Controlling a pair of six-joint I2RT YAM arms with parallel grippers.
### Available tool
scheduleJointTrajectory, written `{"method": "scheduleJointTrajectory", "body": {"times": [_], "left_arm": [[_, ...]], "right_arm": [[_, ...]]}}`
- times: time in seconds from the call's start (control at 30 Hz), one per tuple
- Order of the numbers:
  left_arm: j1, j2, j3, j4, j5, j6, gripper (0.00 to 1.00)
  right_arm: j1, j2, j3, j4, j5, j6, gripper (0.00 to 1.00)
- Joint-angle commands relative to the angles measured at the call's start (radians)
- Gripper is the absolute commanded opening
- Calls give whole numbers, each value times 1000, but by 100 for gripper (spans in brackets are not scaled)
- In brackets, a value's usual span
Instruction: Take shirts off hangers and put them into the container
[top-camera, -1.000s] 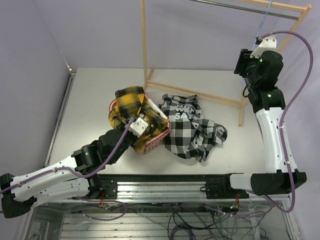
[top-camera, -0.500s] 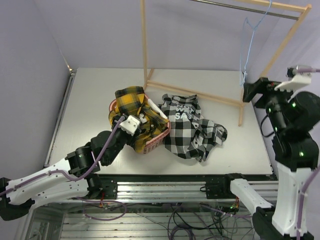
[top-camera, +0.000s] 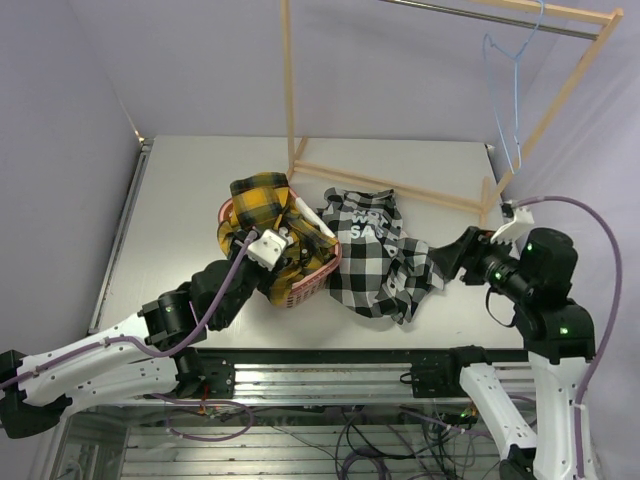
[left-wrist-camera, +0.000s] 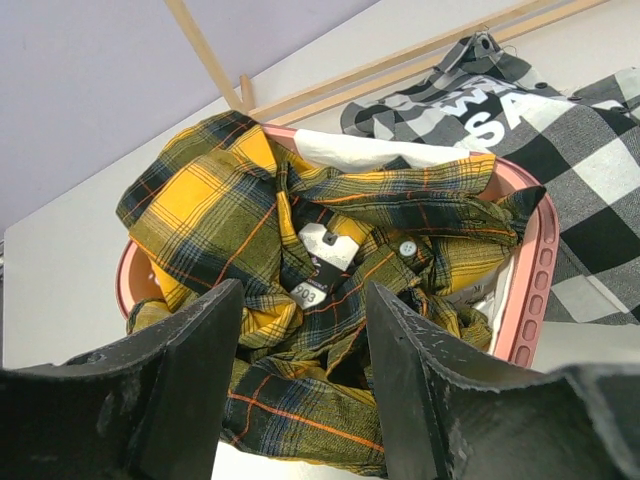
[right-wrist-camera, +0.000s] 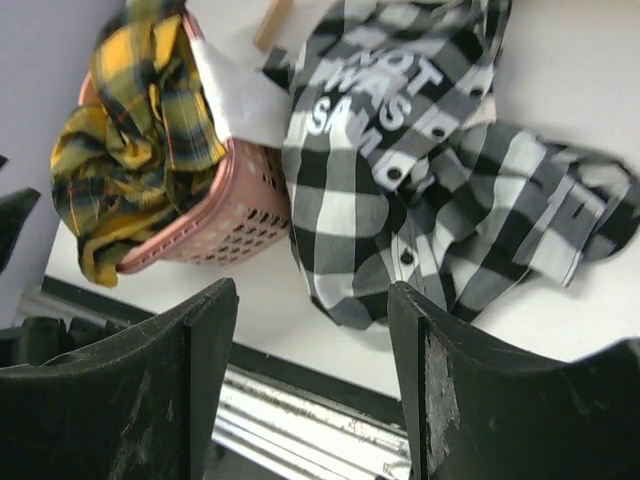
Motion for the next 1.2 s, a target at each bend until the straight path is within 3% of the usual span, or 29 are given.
{"method": "scheduleJointTrajectory", "body": {"times": [0.0,0.1,0.23,0.4,0.6,0.87,1.17], "left_arm": [[-2,-2,6,13,-12,-20,62],[-2,-12,4,0,-29,-24,62],[-2,-32,-7,18,-48,-13,62],[-2,-18,-8,21,-48,-5,61],[-2,0,-5,27,-50,6,61],[-2,-5,-15,26,-81,9,60],[-2,-8,-14,12,-112,2,60]], "right_arm": [[-7,-26,-116,58,-104,66,63],[-6,-7,-278,162,-216,112,73],[-5,1,-391,248,-198,112,99],[-4,44,-427,293,-101,99,100],[29,238,-447,395,13,56,100],[327,521,-382,570,312,110,100],[329,779,-288,654,376,48,100]]}}
